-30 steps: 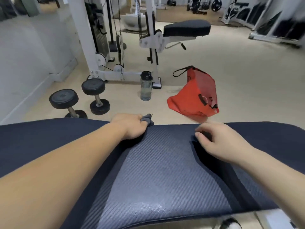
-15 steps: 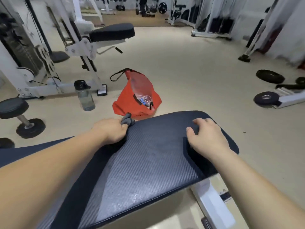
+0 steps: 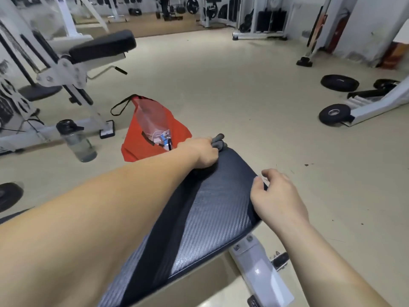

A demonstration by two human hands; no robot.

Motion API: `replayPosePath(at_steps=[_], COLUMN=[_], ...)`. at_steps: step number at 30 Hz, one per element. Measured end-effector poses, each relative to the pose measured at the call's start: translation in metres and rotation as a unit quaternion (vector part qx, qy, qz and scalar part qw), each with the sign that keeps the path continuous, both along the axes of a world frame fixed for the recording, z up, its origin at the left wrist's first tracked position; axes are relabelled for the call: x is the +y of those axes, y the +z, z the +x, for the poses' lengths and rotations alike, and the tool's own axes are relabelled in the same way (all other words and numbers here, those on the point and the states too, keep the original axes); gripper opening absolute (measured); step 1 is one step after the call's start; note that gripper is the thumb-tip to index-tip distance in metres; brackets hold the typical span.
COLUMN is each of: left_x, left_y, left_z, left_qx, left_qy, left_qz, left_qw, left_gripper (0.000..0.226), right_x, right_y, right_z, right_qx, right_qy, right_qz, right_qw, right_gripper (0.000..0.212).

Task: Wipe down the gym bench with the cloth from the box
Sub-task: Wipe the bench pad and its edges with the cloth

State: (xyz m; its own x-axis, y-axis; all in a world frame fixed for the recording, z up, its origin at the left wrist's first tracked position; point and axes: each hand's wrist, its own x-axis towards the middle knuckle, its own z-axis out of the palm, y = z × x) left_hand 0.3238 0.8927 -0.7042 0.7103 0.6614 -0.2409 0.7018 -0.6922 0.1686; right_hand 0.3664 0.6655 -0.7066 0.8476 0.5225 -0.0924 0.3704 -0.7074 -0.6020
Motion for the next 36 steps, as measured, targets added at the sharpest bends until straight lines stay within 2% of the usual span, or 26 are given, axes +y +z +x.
replayPosePath(at_steps=[4, 8, 11, 15, 18, 21, 24, 27, 30, 36], left_x=[-0.025, -0.069, -0.108, -0.122, -0.142, -0.166, -0.174, -0.169, -0.157, -0.146], left_y=[0.0, 0.006, 0.007, 0.002, 0.001, -0.006, -0.008, -0.008, -0.013, -0.012], left_z=[0.035, 0.054, 0.05, 0.016, -0.02, -0.059, -0.109, -0.173, -0.251, -0.401], left_qx=[0.014, 0.065, 0.089, 0.005, -0.027, -0.004, 0.008, -0.024, -0.028, 0.01], left_qy=[-0.048, -0.207, -0.288, -0.345, -0.418, -0.467, -0.463, -0.462, -0.465, -0.425], left_qz=[0.03, 0.074, 0.071, 0.063, 0.074, 0.148, 0.168, 0.178, 0.203, 0.216], left_qw=[0.998, 0.973, 0.951, 0.937, 0.905, 0.872, 0.87, 0.869, 0.861, 0.879], left_gripper=[0.046, 0.05, 0.047, 0.041, 0.043, 0.049, 0.049, 0.042, 0.036, 0.033], right_x=[-0.006, -0.008, -0.012, -0.017, -0.021, -0.026, -0.027, -0.022, -0.007, 0.036], right_y=[-0.008, 0.0, 0.004, 0.014, 0.03, 0.041, 0.047, 0.05, 0.061, 0.077], right_z=[0.013, 0.021, 0.023, 0.02, 0.011, -0.004, -0.034, -0.079, -0.129, -0.253], right_qx=[0.047, 0.036, 0.029, 0.027, 0.012, -0.021, -0.057, -0.108, -0.122, -0.137], right_qy=[-0.045, -0.103, -0.112, -0.113, -0.091, -0.041, 0.028, 0.126, 0.241, 0.455], right_qz=[0.026, 0.095, 0.098, 0.096, 0.103, 0.082, 0.015, -0.057, -0.108, -0.136], right_qw=[0.998, 0.989, 0.988, 0.989, 0.99, 0.996, 0.998, 0.985, 0.957, 0.869], right_gripper=[0.044, 0.044, 0.048, 0.048, 0.049, 0.054, 0.053, 0.05, 0.045, 0.037])
